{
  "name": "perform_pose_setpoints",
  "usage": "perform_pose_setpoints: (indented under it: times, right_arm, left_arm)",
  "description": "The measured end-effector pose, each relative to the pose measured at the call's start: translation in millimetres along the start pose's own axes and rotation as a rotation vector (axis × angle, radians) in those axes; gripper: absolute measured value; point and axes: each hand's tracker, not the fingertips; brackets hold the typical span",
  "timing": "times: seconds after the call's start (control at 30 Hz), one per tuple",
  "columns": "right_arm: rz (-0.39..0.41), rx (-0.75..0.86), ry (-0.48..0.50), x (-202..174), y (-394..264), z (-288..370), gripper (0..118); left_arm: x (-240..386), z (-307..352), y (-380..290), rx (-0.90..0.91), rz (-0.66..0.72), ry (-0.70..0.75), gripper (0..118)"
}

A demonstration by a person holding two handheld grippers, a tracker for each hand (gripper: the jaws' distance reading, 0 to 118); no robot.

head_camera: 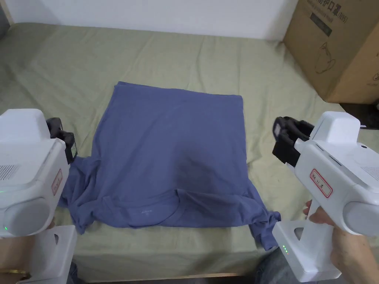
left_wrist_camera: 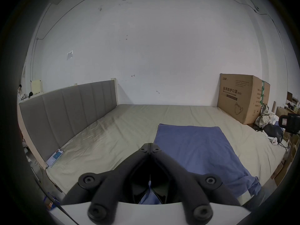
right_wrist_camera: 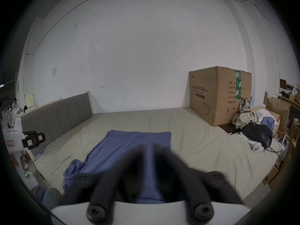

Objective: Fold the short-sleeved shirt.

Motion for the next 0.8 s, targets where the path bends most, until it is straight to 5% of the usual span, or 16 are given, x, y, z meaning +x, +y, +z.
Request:
perform_pose_setpoints:
  times: [0.4, 0.43, 0.57, 0.6, 0.8]
  right_arm:
    - [0.003, -0.011, 0.010, -29.1, 3.6, 9.0, 0]
    - [0.007, -0.013, 0.012, -30.0, 4.2, 9.3, 0]
    - [0.013, -0.014, 0.019, -13.2, 1.9, 4.1, 0]
    - [0.014, -0.014, 0.018, -13.2, 1.6, 3.8, 0]
    - [0.013, -0.038, 0.020, -6.4, -5.4, -3.7, 0]
  left_arm:
    - [-12.7, -7.6, 2.0, -0.126, 0.061, -0.058, 0]
    - [-15.6, -13.2, 4.7, -0.166, 0.085, -0.054, 6]
    - [-33.7, -45.8, 5.8, -0.410, 0.137, -0.040, 108]
    - [-36.4, -51.8, 1.8, -0.443, 0.148, -0.034, 116]
    - [-45.7, -90.2, -35.4, -0.660, 0.147, -0.009, 116]
